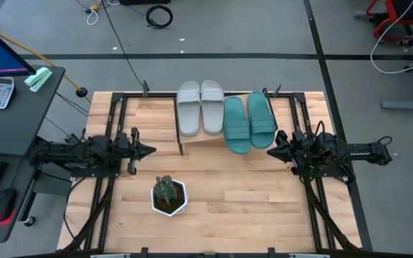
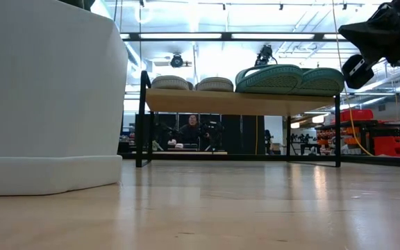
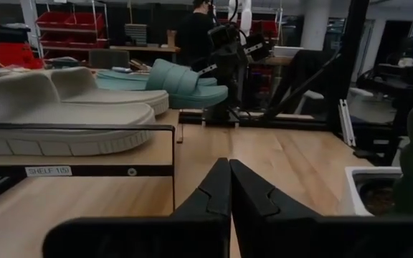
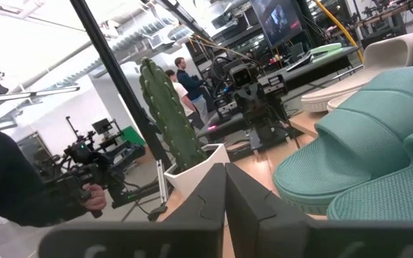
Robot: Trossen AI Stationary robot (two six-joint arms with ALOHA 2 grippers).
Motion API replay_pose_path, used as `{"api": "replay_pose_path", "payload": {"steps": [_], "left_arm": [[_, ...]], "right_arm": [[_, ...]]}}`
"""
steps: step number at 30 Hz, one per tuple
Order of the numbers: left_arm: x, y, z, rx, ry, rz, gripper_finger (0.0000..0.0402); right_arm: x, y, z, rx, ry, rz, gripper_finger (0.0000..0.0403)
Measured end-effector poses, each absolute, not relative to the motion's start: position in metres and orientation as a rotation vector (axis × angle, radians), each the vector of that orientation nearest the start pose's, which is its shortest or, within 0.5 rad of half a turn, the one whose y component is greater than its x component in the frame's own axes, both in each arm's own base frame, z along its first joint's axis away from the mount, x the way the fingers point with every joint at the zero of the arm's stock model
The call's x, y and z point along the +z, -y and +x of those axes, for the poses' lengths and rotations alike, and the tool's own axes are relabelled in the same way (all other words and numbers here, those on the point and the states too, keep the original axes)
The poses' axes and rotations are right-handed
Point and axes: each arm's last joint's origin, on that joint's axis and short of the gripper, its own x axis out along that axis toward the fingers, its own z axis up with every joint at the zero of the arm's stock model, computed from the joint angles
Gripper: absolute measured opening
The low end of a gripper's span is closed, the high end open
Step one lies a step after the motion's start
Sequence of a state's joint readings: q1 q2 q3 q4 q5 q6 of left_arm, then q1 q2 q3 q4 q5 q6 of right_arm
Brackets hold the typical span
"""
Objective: Pick and place slides into the shelf
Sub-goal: Return to Home Position
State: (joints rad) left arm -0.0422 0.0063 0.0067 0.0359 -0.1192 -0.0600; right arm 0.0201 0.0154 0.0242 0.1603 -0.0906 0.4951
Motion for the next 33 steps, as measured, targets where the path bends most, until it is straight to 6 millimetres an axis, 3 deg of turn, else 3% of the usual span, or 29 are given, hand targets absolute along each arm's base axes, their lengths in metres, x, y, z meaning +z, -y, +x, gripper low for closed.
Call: {"api": "replay_pose_path", "payload": {"steps": [10,18,25,33], "left_arm": [[0.168,0.001,0.097,0.071,0.037,-0.112,0.0044],[0.17,0.001,0.097,0.074,0.057,-0.115,0.0055],[0.171,0.001,0.097,0.074,0.061,-0.117,0.0047],[0.171,0.001,0.097,0.073,0.065,-0.124,0.0047]], "right_arm": [[0.186,-0.005,0.096,0.15,0.138,0.487,0.0014],[0.186,-0.005,0.096,0.15,0.139,0.487,0.0014],[0.174,-0.005,0.097,0.113,0.039,0.183,0.0014],[0.171,-0.004,0.097,0.105,0.009,-0.001,0.0014]]}}
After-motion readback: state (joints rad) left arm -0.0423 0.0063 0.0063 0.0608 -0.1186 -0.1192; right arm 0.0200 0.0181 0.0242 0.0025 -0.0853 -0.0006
